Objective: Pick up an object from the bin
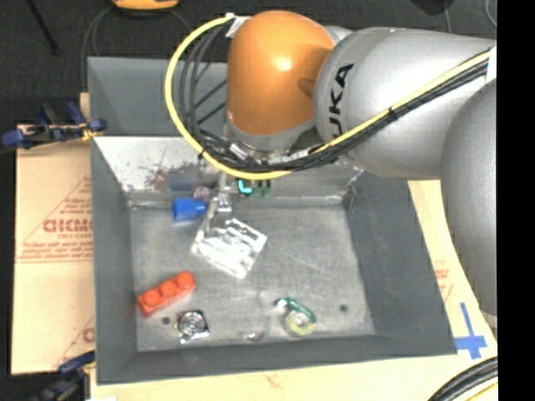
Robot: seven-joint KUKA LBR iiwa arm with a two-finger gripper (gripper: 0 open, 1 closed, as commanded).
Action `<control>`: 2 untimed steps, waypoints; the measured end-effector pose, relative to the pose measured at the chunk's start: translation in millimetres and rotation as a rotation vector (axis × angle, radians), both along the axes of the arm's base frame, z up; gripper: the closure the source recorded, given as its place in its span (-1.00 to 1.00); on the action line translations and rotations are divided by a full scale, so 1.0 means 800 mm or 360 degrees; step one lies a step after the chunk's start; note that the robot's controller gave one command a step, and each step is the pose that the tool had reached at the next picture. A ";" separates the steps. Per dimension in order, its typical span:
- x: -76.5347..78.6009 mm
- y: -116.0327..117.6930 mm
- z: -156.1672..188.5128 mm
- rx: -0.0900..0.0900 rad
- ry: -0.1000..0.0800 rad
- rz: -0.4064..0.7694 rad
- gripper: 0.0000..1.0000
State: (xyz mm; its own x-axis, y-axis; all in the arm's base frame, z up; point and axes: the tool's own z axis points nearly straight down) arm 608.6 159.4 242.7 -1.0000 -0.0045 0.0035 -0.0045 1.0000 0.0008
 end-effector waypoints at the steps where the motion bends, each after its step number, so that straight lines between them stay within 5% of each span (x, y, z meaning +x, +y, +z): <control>1: -0.069 0.045 -0.198 0.0000 -0.0018 0.0535 -1.00; 2: -0.080 0.084 -0.177 0.0003 -0.0015 0.0831 -1.00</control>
Offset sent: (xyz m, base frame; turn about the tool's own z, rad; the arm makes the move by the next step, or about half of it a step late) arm -0.0618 0.0385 -0.1727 -0.3431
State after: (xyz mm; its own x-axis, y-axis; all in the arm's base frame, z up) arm 544.8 226.3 101.4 -0.8646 -0.5025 -0.0061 -0.5025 0.8646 -0.0001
